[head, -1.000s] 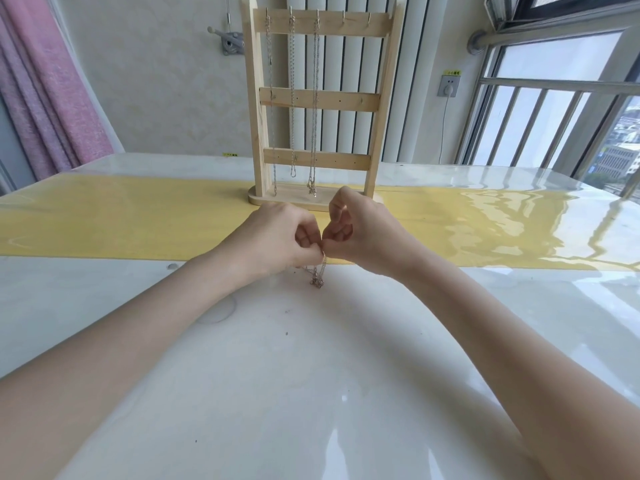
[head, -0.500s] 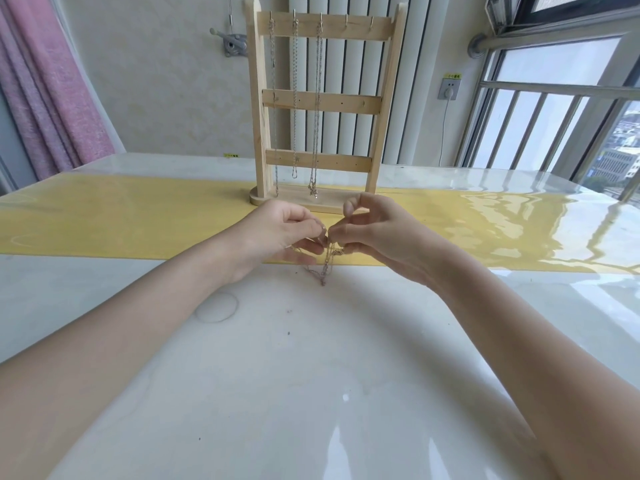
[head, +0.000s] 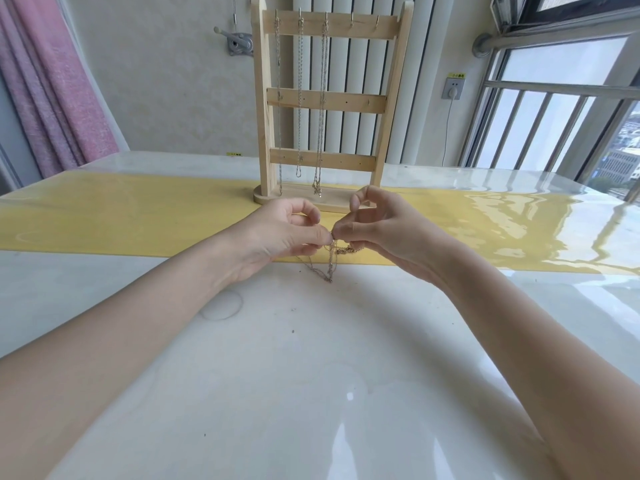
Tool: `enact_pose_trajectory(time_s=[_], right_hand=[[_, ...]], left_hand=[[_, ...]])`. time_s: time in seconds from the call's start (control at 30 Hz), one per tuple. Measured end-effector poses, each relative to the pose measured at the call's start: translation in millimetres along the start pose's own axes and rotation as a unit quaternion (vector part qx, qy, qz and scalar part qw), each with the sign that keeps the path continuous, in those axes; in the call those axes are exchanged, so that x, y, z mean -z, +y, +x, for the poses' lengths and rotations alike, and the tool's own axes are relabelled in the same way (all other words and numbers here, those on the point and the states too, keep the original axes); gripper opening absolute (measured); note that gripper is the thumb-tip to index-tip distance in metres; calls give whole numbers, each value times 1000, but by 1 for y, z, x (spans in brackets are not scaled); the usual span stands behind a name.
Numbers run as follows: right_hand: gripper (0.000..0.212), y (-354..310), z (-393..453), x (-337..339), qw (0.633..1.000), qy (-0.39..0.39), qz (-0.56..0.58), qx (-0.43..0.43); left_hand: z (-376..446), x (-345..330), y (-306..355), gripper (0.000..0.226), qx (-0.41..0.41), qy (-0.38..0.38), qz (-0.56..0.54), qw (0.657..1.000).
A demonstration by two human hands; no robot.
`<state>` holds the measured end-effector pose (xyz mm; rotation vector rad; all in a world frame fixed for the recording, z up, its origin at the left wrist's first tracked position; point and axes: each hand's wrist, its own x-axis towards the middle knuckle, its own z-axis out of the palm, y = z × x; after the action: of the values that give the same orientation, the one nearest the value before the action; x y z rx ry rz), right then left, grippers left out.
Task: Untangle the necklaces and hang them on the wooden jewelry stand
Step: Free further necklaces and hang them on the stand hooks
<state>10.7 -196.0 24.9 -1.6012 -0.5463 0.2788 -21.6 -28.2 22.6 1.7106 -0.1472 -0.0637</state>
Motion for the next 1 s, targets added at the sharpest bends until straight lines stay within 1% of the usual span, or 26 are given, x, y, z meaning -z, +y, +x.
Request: enact_pose_trajectory(time_s=[0.07,0.2,0.3,0.4,0.53,0.7,0.8,0.9,1.0], right_hand=[[35,0,-1,1,1000,-18,-24,-6],[35,-4,-3,3,992,-59,-114,-21],[35,-8,-5,3,984,-88,-151,-32],[34,-10,-6,3,976,-109,-187,-37],[34,-12,-6,0,961,-111,-251,-34],[34,-13,-7,0,956,-116,-268,-30],[35,-11,-7,-2,945,-121,-303,-29],[36,-9,-5,-4,941,-112,-318,-19],[32,-7,-3,-5,945,-81,-316,-12]], left_hand=[[0,0,0,27,-10,-20,33,999],[-2,2,2,29,-30,-69,105,992],[-5,2,4,29,-26,-100,128,986],[-6,2,5,30,-25,-109,143,983],[-5,2,5,33,-25,-111,154,982],[-5,3,7,33,-21,-119,162,979],[-5,3,7,33,-16,-123,180,976],[-2,1,3,31,-25,-90,217,972],[0,-2,1,29,-50,-55,262,962]])
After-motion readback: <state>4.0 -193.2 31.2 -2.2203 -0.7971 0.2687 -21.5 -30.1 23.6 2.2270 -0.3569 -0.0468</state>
